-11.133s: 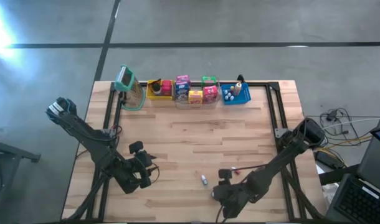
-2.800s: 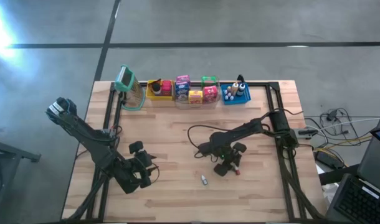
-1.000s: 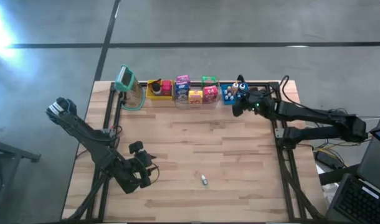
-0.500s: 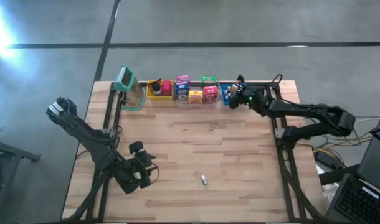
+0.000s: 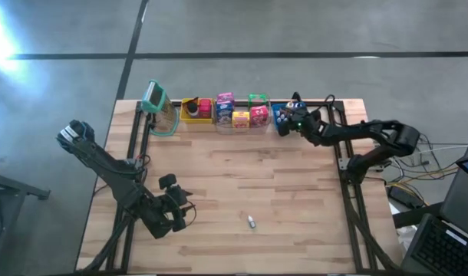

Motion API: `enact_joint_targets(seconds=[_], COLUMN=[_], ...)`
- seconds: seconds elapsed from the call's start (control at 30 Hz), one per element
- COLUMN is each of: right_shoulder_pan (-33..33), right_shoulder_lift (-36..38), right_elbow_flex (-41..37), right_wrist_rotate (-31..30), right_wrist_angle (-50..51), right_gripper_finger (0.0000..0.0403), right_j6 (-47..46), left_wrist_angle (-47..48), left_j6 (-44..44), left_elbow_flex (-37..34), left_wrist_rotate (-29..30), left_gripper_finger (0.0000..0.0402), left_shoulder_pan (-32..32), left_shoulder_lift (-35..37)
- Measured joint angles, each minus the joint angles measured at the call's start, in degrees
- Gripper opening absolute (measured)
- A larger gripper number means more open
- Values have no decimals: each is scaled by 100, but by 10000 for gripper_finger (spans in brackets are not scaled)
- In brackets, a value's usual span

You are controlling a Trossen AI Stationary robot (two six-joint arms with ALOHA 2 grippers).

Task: Pick & Place Kitchen Items
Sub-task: Put the purple bottle into the blue bin

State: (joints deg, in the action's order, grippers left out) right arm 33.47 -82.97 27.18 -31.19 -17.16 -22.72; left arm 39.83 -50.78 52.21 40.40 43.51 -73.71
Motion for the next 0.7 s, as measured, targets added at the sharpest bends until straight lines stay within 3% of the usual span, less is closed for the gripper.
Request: enact_joint_targets(seconds=[0.7], right_shoulder_pan=[70], right_shoulder_lift=[-566], right_elbow_flex=[4], right_wrist_rotate=[34], right_wrist_angle=[-255], right_gripper_finger=[56], right_j6=[-245], left_wrist_angle=[1], left_j6=[0], left_elbow_flex=[0], left_wrist_rotate=[-22], left_gripper_finger=[195], left_shoulder_pan=[7], left_shoulder_lift=[0])
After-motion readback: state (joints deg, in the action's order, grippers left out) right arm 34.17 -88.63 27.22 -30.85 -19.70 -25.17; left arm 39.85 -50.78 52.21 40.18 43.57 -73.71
